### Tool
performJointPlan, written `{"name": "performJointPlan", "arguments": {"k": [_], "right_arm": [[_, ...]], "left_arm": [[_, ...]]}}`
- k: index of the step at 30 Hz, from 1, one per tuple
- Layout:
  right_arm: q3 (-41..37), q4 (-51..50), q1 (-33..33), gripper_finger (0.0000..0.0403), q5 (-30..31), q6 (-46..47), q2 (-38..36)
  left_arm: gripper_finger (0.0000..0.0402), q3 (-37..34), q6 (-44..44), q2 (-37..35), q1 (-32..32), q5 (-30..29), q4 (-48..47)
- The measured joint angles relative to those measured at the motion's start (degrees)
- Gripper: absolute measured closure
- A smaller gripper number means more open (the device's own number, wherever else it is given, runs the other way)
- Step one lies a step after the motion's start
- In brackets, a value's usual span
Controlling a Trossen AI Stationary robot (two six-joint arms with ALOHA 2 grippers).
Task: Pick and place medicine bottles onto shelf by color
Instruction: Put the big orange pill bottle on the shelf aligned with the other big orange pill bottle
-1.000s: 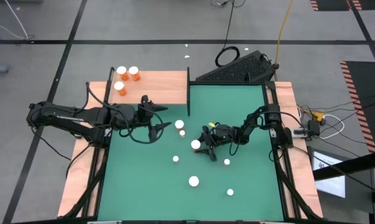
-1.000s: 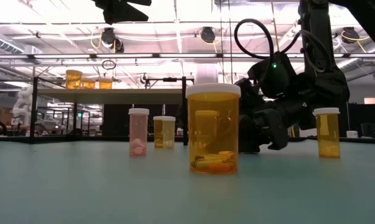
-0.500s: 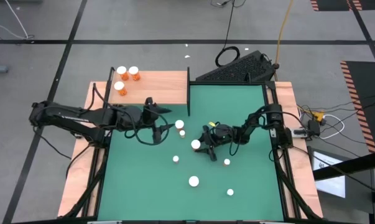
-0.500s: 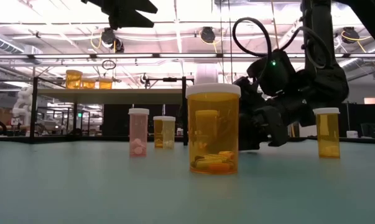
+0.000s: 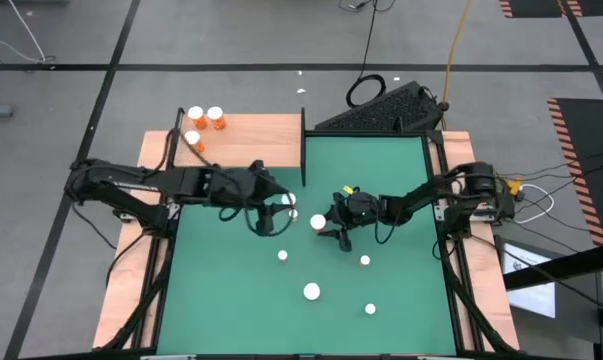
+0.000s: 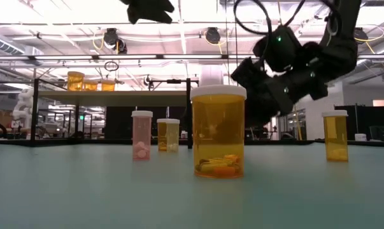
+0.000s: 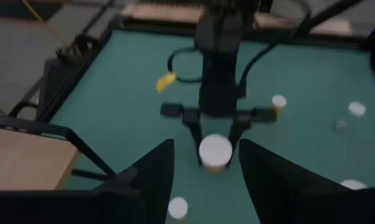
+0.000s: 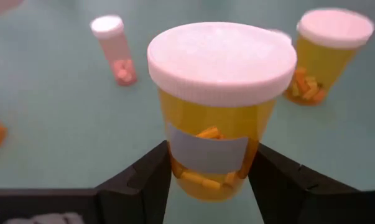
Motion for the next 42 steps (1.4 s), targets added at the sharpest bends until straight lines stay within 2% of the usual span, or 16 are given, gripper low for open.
{"name": "performJointPlan", "arguments": {"k": [4, 7, 11, 18, 27, 36, 42], "right_arm": [[0.0, -3.3, 0.0, 0.0219, -0.2, 1.3, -3.9], [0.0, -6.0, 0.0, 0.0219, -0.2, 1.9, -6.7], [0.0, -9.8, 0.0, 0.0218, -0.2, 2.0, -9.6], [0.1, -13.9, 0.1, 0.0218, -0.6, 2.3, -11.7], [0.1, -14.1, 0.1, 0.0218, -0.5, 1.7, -11.7], [0.1, -14.2, 0.2, 0.0218, 2.4, 0.9, -11.7], [0.1, -13.6, 0.2, 0.0218, 2.4, 0.8, -11.8]], "left_arm": [[0.0184, 8.9, 1.1, 7.1, 0.0, 0.3, -10.3], [0.0154, 13.7, 3.8, 12.0, 0.0, 4.2, -15.5], [0.0111, 17.2, 7.3, 17.0, 0.0, 9.1, -16.4], [0.0059, 20.1, 11.6, 22.3, 0.9, 9.5, -15.9], [0.005, 22.0, 11.1, 27.7, 3.1, 9.9, -14.0], [0.005, 22.3, 10.6, 30.4, 3.5, 10.0, -12.5], [0.005, 22.4, 8.2, 32.3, 3.5, 10.1, -7.9]]}}
